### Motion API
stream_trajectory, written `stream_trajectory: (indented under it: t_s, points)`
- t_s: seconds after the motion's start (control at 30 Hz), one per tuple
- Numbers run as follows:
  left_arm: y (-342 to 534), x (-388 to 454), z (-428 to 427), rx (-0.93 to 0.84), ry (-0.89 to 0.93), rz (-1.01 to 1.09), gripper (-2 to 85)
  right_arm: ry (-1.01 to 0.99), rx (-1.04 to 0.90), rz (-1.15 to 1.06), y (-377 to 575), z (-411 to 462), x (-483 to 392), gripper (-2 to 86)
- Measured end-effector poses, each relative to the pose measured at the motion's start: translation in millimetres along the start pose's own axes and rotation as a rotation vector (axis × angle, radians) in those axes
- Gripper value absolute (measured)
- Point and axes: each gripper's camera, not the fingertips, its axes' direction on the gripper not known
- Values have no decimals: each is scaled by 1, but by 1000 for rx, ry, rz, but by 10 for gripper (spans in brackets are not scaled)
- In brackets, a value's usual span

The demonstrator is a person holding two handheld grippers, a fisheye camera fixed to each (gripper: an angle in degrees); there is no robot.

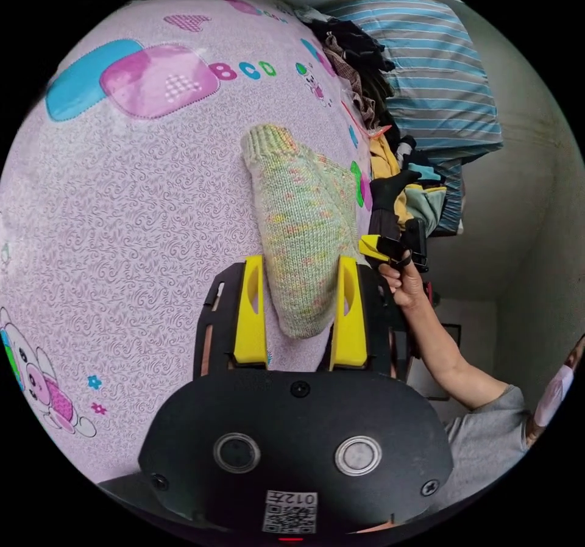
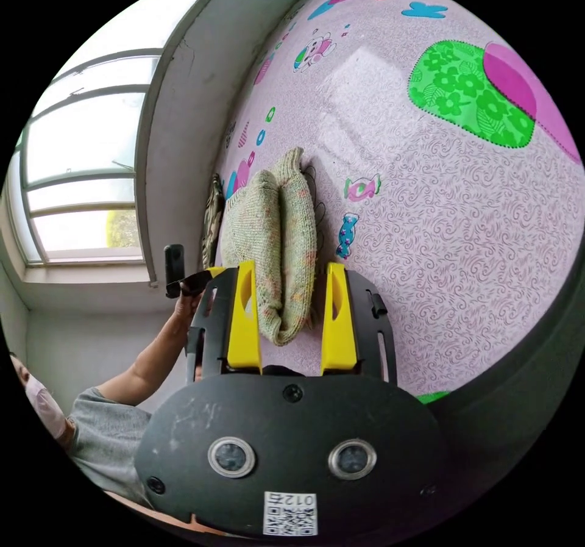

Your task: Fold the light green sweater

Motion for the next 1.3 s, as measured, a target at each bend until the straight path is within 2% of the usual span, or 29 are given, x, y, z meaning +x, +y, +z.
stream_trajectory:
  t_s: [0.13, 0.4, 0.7, 0.87, 0.97, 1.03, 1.1, 1.13, 1.17, 1.3]
  points:
    - [0, -8, -28, 1, 47, 1, 151, -29, -46, -13, -12, 17, 5, 121]
    - [10, -21, -111, 9, 38, -15, 141, -59, -22, -30, -26, 57, -5, 89]
    - [36, -39, -234, 35, -67, -82, 130, -107, -75, -34, -50, 155, -49, 83]
    - [60, -55, -286, 84, -47, -134, 126, -84, -115, -59, -61, 210, -82, 84]
    - [84, -60, -321, 162, 14, -142, 115, -56, -134, -81, -59, 224, -90, 91]
    - [114, -62, -362, 297, 24, -158, 105, -34, -143, -94, -54, 226, -93, 102]
    - [145, -63, -398, 448, 2, -207, 102, 55, -101, -158, -45, 220, -107, 107]
    - [165, -63, -422, 546, -24, -233, 100, 163, -53, -220, -36, 214, -122, 109]
    - [175, -63, -433, 578, -49, -248, 99, 274, 11, -284, -25, 210, -139, 109]
    - [229, -64, -488, 696, -185, -371, 98, 438, 150, -475, 7, 220, -194, 106]
